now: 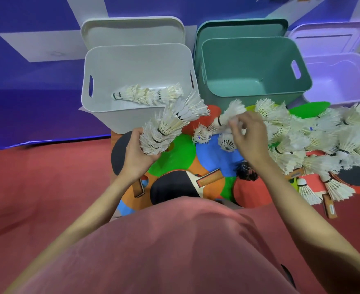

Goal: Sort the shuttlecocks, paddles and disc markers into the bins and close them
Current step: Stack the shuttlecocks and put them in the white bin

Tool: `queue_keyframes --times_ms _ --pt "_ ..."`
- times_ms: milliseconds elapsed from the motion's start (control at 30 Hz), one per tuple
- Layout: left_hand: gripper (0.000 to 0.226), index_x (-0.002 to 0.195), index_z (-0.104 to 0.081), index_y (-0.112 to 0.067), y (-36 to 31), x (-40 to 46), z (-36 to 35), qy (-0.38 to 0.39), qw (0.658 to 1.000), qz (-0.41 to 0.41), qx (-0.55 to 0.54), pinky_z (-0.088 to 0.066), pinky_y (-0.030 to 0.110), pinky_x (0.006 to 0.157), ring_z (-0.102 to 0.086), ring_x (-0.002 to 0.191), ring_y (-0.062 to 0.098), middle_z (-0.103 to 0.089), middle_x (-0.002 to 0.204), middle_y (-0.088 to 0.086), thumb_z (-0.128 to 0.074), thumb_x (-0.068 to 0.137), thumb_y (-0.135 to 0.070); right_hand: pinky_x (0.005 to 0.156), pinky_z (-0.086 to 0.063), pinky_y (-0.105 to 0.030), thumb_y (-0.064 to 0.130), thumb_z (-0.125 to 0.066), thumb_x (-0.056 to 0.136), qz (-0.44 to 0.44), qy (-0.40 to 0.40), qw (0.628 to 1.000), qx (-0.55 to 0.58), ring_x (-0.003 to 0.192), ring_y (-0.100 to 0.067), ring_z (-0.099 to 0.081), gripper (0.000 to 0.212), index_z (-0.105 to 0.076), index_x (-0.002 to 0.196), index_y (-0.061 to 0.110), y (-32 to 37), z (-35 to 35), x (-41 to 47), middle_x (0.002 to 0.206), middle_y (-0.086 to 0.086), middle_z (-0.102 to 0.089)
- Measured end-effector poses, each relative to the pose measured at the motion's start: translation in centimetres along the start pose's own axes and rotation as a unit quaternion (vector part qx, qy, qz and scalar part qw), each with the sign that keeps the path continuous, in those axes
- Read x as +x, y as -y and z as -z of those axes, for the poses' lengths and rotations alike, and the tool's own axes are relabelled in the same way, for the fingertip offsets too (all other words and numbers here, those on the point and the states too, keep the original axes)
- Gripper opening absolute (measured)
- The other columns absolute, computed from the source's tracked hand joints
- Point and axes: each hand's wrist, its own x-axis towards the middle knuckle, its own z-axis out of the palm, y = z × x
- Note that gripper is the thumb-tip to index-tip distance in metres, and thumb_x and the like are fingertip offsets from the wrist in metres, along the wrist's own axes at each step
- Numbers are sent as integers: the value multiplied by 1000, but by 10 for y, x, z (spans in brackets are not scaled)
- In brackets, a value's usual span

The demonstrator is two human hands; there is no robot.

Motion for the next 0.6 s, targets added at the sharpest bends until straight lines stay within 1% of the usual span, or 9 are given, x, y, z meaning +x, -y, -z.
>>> queue_keyframes --times_ms 67,133,167,200,267,333,433,533,600 --pt "54 103 -47 -20 0 1 0 9 1000 -3 0 -52 37 75 -65 91 23 -65 98 6 -82 65 -4 69 -31 -28 15 -53 95 -7 -76 995 59 76 -20 -45 22 -57 74 15 15 14 7 74 -2 -53" --pt "54 103 -46 -21 -2 2 -1 16 1000 -10 3 -51 34 74 -64 90 23 -64 97 5 -82 65 -5 67 -32 -29 13 -52 96 -6 -103 990 98 74 -19 -43 26 -52 70 10 24 22 12 72 -5 -51" --pt "55 103 -46 -22 -3 2 -1 18 1000 -13 6 -51 33 73 -64 89 22 -64 96 4 -82 65 -4 67 -33 -29 12 -52 96 2 -95 989 109 74 -20 -43 27 -51 69 8 26 23 14 72 -6 -49" --pt "56 103 -46 -22 -4 3 -2 20 1000 -14 8 -50 30 72 -64 87 19 -63 94 2 -83 65 -2 68 -32 -27 11 -52 96 16 -76 990 114 74 -20 -41 27 -50 68 9 28 23 15 71 -5 -47" --pt "57 104 -46 -20 -5 4 -5 25 1000 -15 10 -48 22 70 -61 82 9 -61 92 -7 -83 65 0 68 -29 -23 10 -52 96 52 -23 992 112 75 -17 -38 27 -49 70 14 31 20 15 71 -1 -43" --pt "57 105 -46 -19 -7 5 -8 34 999 -18 13 -46 14 68 -58 78 -3 -59 91 -13 -83 65 0 67 -28 -21 8 -51 96 85 14 990 109 74 -16 -34 28 -46 70 15 34 14 12 72 2 -40" --pt "61 110 -45 -19 -11 7 -11 42 999 -19 5 -45 12 71 -57 84 -8 -57 97 -15 -84 66 -4 68 -28 -18 6 -50 97 108 21 987 116 72 -15 -31 31 -37 72 20 36 11 10 73 4 -36" --pt "69 118 -43 -21 -16 8 -16 59 998 -29 -6 -47 13 79 -57 94 -7 -56 104 -17 -85 65 -9 71 -28 -17 7 -50 97 112 26 986 118 73 -16 -32 30 -38 73 21 36 13 9 74 6 -36" --pt "66 118 -47 -16 -19 8 -20 67 997 -36 -9 -44 9 79 -57 93 -12 -57 102 -19 -85 65 -5 74 -29 -15 9 -50 97 100 26 987 122 74 -17 -34 28 -41 74 21 35 16 8 73 8 -36"
